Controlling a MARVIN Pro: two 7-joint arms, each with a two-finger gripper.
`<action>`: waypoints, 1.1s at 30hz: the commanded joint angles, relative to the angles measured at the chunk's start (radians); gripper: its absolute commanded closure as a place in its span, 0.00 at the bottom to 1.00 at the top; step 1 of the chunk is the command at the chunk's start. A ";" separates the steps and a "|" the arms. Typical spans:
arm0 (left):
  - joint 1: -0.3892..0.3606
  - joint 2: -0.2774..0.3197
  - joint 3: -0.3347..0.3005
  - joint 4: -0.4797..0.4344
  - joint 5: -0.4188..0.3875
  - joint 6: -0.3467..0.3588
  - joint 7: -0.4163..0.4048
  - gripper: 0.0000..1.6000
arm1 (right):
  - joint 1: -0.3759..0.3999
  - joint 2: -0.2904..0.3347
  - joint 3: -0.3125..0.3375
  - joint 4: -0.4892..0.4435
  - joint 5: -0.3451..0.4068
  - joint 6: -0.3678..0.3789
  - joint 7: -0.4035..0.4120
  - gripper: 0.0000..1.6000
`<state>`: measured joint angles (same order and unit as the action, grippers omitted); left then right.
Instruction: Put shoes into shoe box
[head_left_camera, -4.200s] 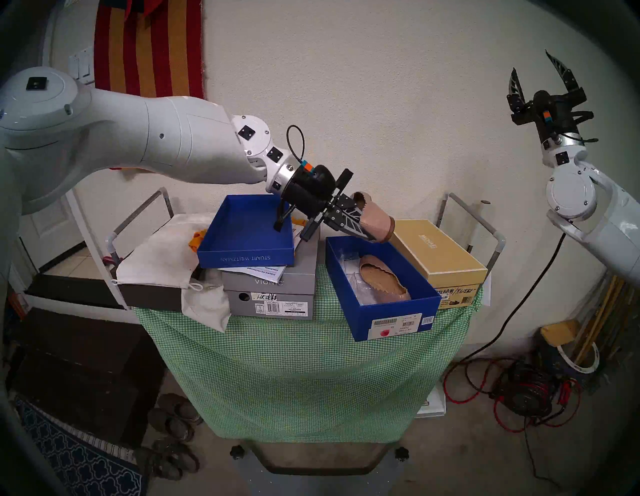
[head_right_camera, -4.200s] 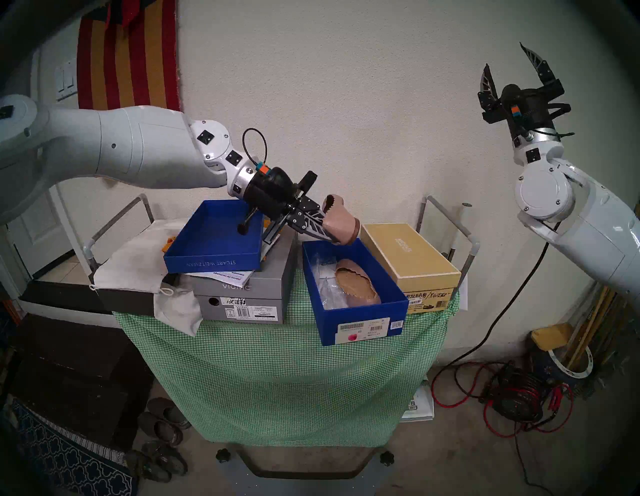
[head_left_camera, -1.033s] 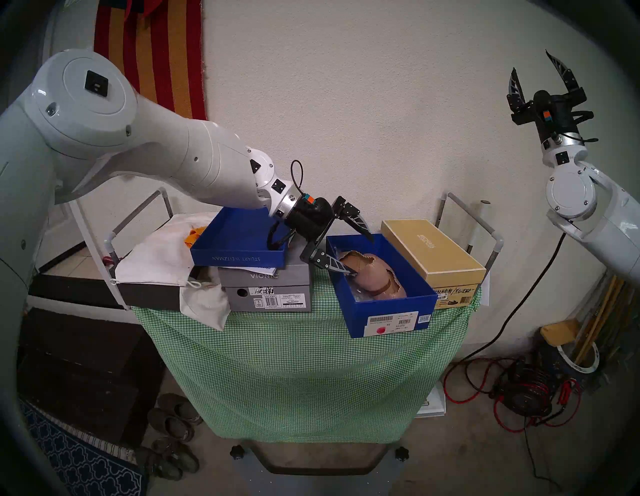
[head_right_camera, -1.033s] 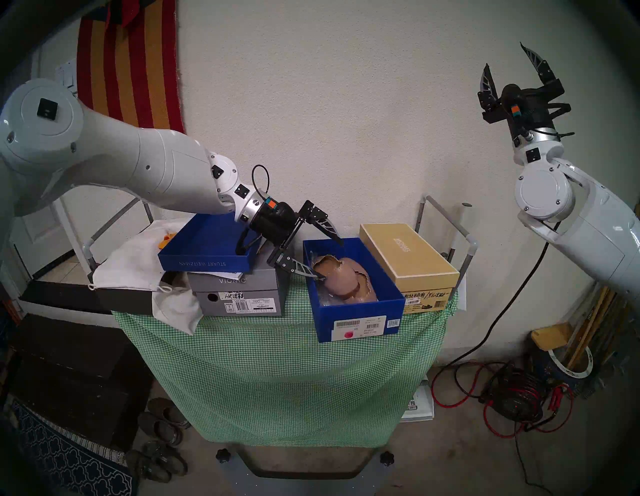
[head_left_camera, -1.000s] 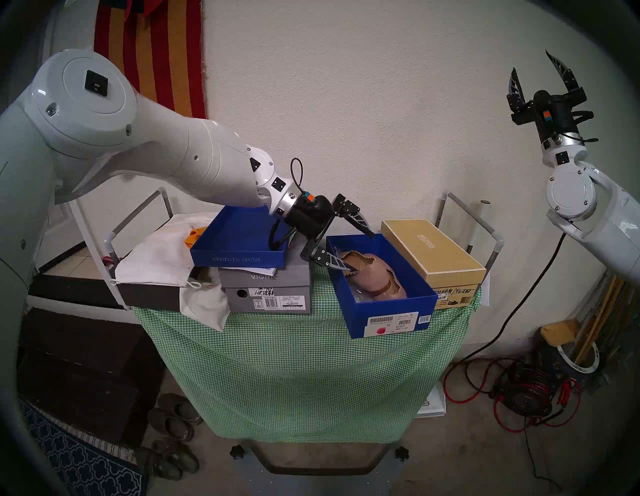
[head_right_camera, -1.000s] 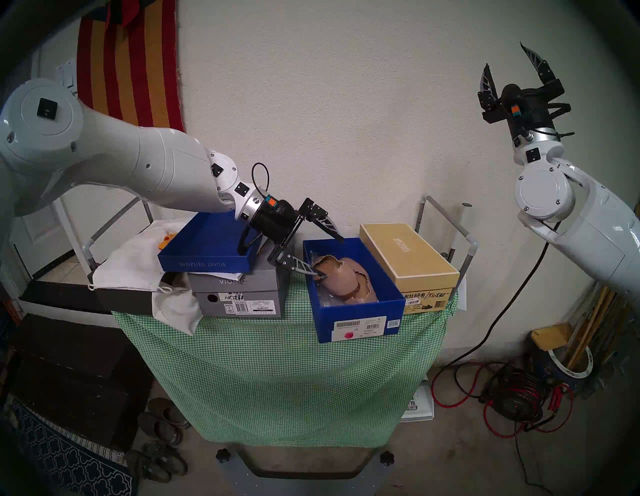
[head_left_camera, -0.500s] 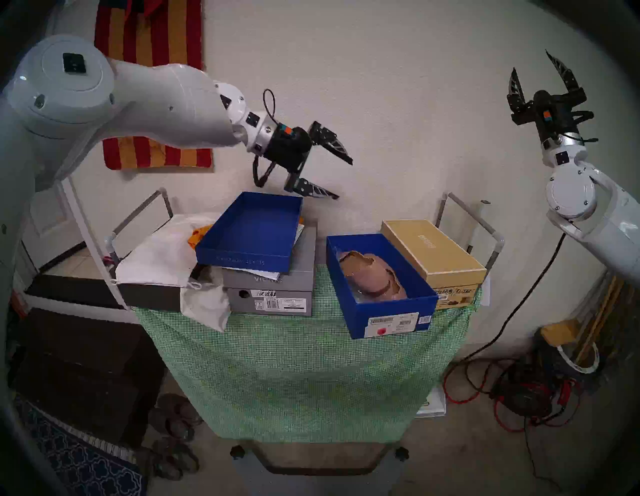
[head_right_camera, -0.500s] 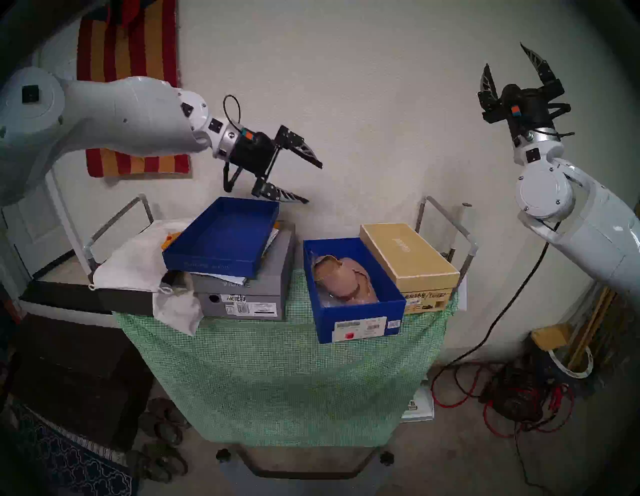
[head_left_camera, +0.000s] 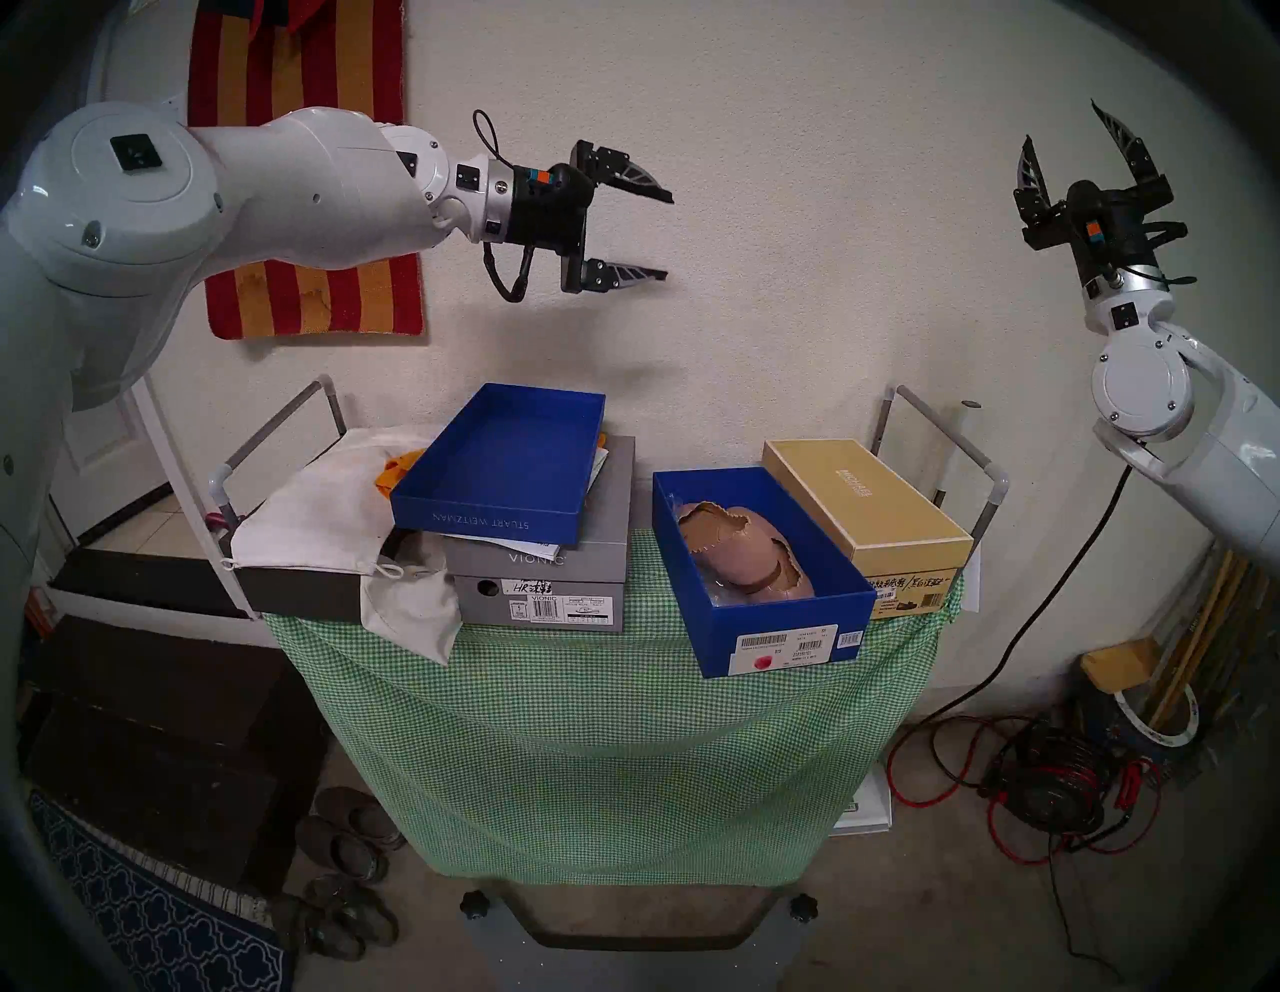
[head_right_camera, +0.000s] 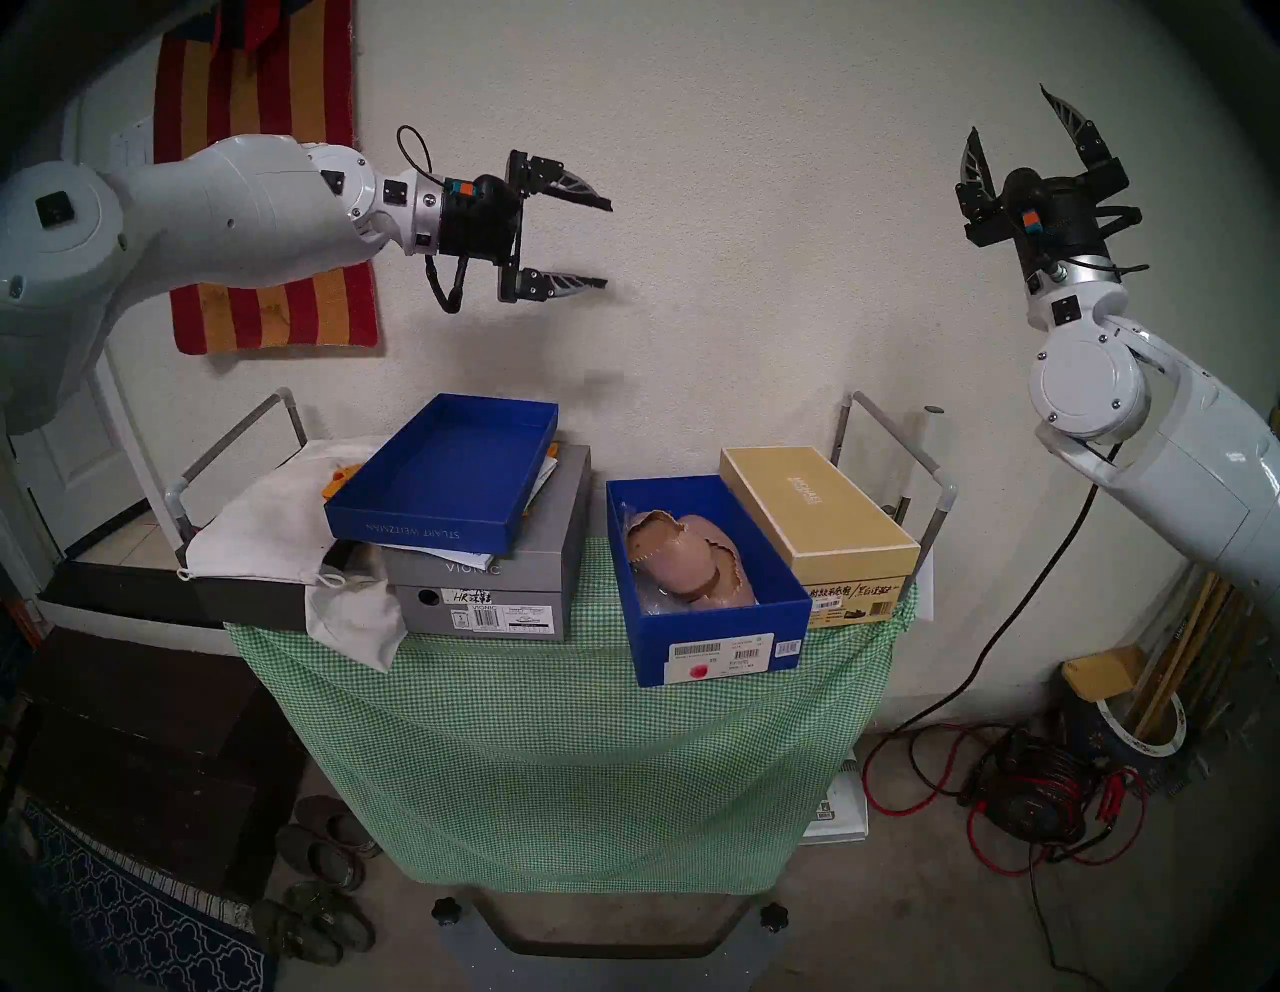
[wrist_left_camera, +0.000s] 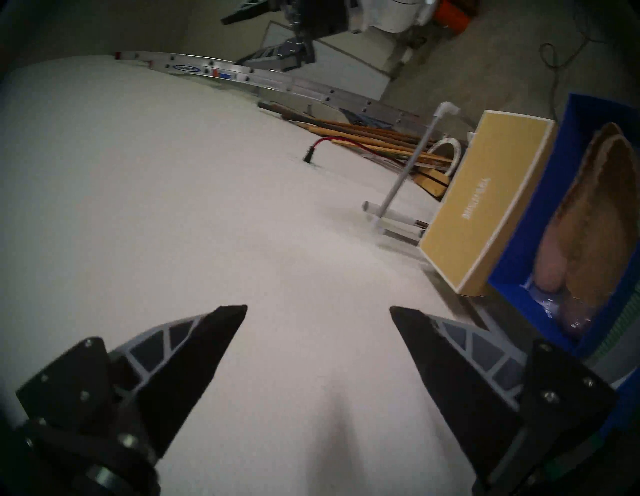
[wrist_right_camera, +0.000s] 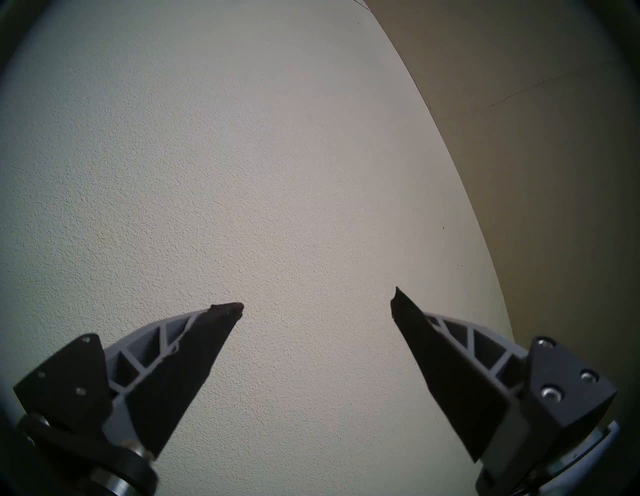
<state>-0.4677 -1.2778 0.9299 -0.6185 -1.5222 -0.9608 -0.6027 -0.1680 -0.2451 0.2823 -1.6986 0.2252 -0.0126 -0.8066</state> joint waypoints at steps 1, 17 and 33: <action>-0.034 0.033 -0.038 0.010 0.005 0.001 0.120 0.00 | 0.000 0.002 0.000 -0.002 0.002 0.002 -0.001 0.00; -0.145 0.167 0.021 -0.143 0.086 0.001 0.306 0.00 | 0.000 0.002 0.000 -0.002 0.002 0.002 -0.001 0.00; -0.300 0.315 0.092 -0.381 0.239 0.001 0.460 0.00 | 0.000 0.002 0.000 -0.002 0.002 0.002 -0.002 0.00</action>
<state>-0.6748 -1.0317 0.9982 -0.9077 -1.3500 -0.9608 -0.2178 -0.1680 -0.2453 0.2824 -1.6985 0.2253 -0.0125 -0.8066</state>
